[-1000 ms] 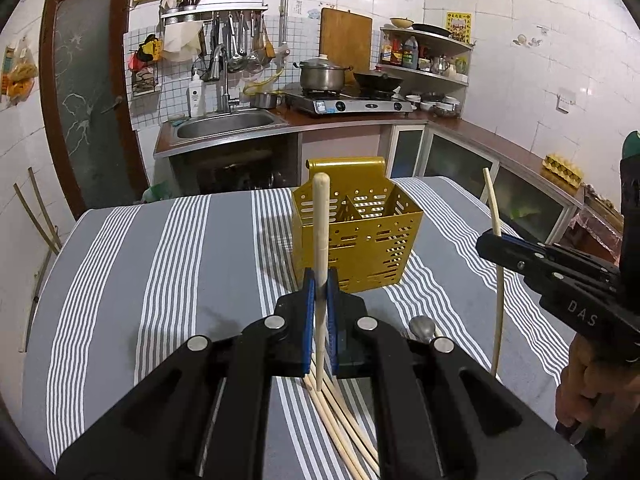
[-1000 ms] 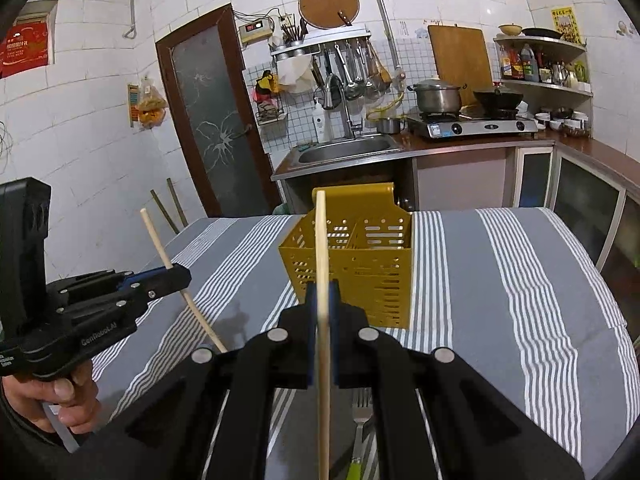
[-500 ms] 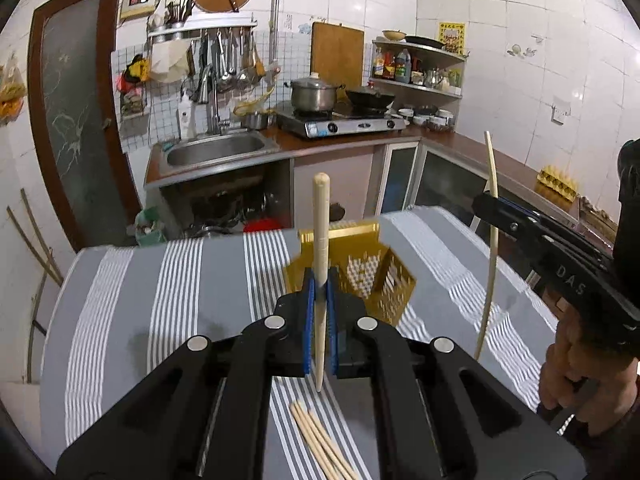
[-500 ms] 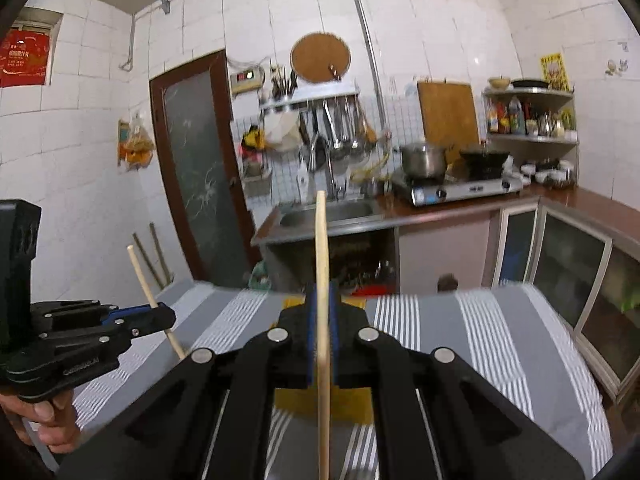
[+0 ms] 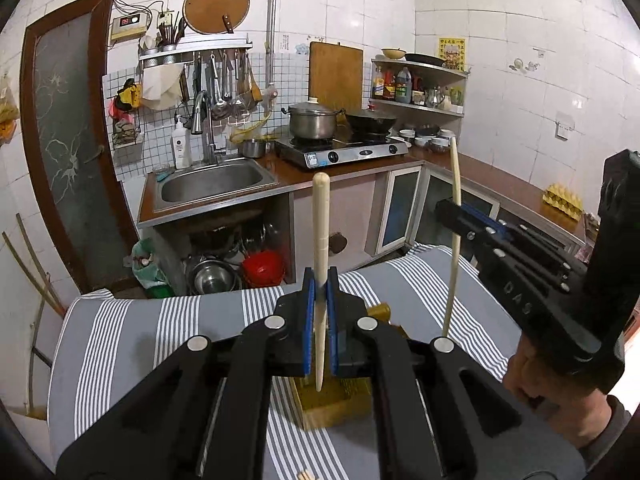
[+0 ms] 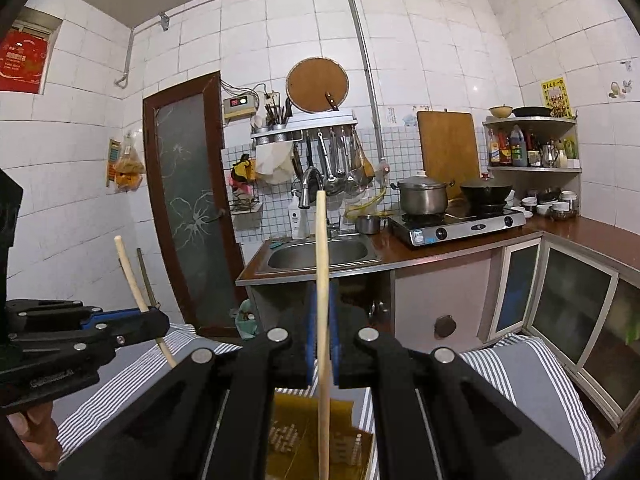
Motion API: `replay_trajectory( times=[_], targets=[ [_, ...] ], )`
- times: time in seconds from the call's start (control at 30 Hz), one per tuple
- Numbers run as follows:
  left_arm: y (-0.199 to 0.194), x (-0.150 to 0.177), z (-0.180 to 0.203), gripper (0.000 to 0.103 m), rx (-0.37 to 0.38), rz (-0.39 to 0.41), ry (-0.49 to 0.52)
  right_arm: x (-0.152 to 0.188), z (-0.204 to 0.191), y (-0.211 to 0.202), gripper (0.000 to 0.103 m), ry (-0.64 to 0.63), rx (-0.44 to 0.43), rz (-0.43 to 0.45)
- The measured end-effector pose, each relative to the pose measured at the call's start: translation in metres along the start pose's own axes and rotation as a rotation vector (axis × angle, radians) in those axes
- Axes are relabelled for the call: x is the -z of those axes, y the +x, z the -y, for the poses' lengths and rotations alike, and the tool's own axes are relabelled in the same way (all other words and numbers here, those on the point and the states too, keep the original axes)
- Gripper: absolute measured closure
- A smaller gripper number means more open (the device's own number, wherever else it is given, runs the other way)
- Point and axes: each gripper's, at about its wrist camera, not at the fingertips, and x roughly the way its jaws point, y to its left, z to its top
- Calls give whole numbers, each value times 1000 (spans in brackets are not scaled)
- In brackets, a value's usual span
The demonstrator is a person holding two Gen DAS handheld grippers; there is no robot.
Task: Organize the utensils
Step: 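Lift the chopsticks with both tools and carry them over the yellow basket, then lower the chopsticks into the yellow basket and open both tools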
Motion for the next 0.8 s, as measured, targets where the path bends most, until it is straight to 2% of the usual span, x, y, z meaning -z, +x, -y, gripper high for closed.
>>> replay_trajectory(
  times=[0.27,0.6,0.63,0.67,0.7,0.73,0.8],
  targets=[
    [39,4,-6,99,-8,-10,-18,11,7,34,98,-1,-4,-26],
    [68,25,-8,99,2,-87,-23,26,14,52,97,-2,-5,-43],
    [71,26,-7,99,2,-98,-16,27,13,53,92,-3,-9,-43],
    [74,28,-7,98,3,-110,-12,30,13,56,81,-12,-3,-62],
    [74,28,-7,86,0,-117,-14,31,13,57,55,-13,8,-62],
    [74,29,-10,69,-13,-117,-30,32,15,55,47,-8,17,-51],
    [70,30,-15,63,-24,-107,-45,31,17,51,47,-3,23,-49]
  ],
)
